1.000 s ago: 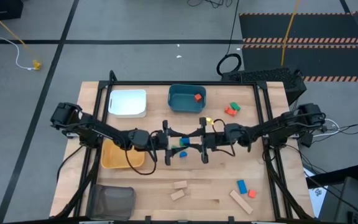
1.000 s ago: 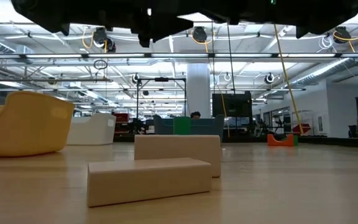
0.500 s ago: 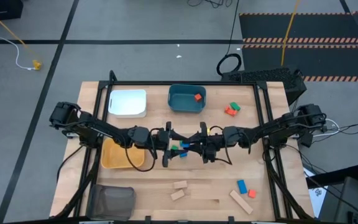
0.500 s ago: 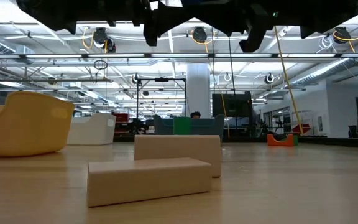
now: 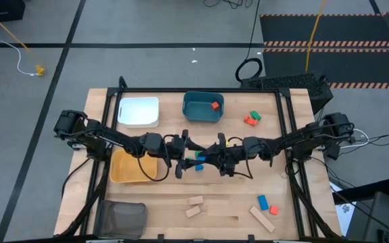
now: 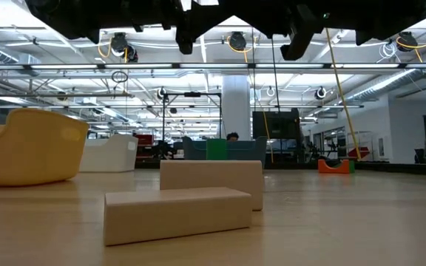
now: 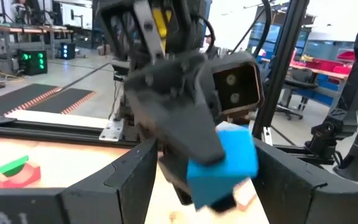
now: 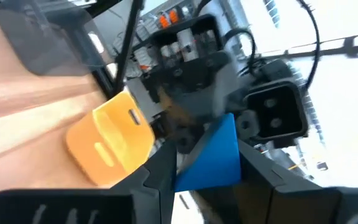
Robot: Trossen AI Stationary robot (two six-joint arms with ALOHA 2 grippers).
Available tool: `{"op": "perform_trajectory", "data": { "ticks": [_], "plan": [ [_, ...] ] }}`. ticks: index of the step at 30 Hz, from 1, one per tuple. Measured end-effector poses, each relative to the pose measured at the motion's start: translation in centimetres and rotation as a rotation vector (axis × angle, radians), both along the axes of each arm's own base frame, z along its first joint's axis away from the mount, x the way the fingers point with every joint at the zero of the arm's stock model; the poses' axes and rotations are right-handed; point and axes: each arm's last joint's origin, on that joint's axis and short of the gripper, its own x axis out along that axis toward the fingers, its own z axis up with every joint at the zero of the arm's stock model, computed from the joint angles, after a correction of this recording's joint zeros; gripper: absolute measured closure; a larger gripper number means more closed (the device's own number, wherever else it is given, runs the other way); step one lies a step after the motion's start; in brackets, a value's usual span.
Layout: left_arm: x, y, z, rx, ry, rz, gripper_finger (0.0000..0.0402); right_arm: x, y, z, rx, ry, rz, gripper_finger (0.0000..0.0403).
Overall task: Sort & place blocks by color
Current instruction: Put the top right blue wooden block into the white bin
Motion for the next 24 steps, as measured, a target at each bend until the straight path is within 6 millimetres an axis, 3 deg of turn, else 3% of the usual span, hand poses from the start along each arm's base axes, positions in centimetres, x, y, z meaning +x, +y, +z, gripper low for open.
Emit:
{"op": "perform_trajectory", "data": {
  "ticks": [24],
  "plan": [
    [0.28, -0.07, 0.64, 0.037, -0.026, -0.040, 0.0166, -0.03, 0.05, 0.22, -0.091, -0.033, 0.002, 0.0294]
  ]
}}
